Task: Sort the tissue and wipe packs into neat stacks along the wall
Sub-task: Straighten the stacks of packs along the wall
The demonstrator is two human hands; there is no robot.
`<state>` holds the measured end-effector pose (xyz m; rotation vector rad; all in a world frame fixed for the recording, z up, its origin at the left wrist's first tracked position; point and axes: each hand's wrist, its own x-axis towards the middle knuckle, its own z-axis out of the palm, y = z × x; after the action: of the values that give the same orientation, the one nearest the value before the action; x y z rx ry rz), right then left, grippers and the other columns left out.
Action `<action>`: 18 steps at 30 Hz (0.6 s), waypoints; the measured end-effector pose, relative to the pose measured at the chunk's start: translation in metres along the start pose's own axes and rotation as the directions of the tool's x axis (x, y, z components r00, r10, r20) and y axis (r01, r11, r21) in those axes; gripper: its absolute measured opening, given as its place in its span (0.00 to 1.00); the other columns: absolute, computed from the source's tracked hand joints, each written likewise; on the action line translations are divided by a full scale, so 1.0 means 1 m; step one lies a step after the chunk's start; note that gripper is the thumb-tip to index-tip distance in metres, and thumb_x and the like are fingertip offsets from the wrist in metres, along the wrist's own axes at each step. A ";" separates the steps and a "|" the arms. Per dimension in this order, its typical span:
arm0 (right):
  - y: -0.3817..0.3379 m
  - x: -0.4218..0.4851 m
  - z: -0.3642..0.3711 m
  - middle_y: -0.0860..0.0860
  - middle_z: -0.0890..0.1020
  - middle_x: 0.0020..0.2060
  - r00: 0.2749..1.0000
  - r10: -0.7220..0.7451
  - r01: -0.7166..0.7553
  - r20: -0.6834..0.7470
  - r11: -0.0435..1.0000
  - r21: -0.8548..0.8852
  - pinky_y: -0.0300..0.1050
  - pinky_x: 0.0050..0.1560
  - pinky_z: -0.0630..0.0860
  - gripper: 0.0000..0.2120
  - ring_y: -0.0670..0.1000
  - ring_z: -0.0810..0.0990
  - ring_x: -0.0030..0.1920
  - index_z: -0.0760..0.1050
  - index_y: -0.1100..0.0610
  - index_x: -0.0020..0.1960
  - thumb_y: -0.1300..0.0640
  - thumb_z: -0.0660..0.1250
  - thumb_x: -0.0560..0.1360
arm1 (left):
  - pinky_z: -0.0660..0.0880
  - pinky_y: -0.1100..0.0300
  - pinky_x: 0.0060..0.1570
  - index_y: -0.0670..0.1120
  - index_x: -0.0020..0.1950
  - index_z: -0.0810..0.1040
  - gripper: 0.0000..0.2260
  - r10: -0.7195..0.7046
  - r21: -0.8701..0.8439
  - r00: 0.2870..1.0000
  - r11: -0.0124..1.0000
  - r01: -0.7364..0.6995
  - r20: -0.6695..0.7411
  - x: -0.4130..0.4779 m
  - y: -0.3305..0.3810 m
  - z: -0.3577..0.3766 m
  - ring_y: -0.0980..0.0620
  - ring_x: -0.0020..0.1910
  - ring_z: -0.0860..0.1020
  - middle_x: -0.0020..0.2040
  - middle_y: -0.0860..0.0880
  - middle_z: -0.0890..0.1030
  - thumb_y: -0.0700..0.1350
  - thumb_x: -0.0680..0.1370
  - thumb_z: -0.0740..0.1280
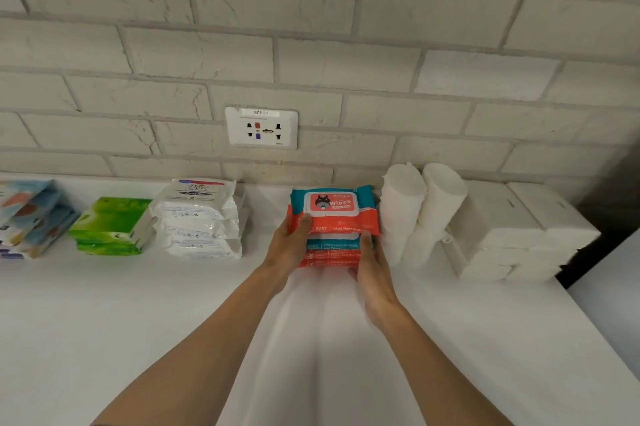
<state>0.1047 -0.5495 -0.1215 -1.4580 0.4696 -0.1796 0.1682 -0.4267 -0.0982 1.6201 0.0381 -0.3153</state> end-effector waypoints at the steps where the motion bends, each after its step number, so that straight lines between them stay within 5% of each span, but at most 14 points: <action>1: -0.001 0.000 0.000 0.45 0.78 0.62 1.000 0.002 -0.002 0.002 1.000 0.000 0.54 0.68 0.71 0.25 0.48 0.77 0.62 0.63 0.33 0.65 0.29 0.52 0.69 | 0.79 0.59 0.45 0.56 0.70 0.71 0.19 0.000 -0.003 1.000 1.000 0.000 0.003 0.000 0.000 0.000 0.52 0.50 0.82 0.55 0.52 0.82 0.59 0.81 0.56; 10: 0.002 0.002 0.005 0.45 0.77 0.64 1.000 0.008 -0.008 0.014 1.000 -0.015 0.53 0.67 0.72 0.36 0.47 0.77 0.63 0.61 0.39 0.74 0.28 0.53 0.69 | 0.80 0.57 0.46 0.56 0.70 0.71 0.19 0.002 -0.003 1.000 1.000 -0.002 0.006 0.007 -0.002 -0.008 0.51 0.50 0.82 0.56 0.52 0.82 0.60 0.81 0.57; 18: -0.003 -0.002 0.013 0.44 0.76 0.62 0.999 0.035 -0.034 0.038 0.999 -0.038 0.56 0.68 0.71 0.26 0.49 0.76 0.63 0.61 0.34 0.66 0.29 0.52 0.70 | 0.80 0.58 0.44 0.57 0.65 0.73 0.15 0.001 -0.032 1.000 0.999 0.000 0.018 0.005 0.000 -0.018 0.52 0.47 0.83 0.52 0.52 0.83 0.59 0.81 0.57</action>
<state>0.1083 -0.5374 -0.1176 -1.4864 0.4681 -0.1152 0.1767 -0.4100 -0.0986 1.5854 0.0291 -0.3269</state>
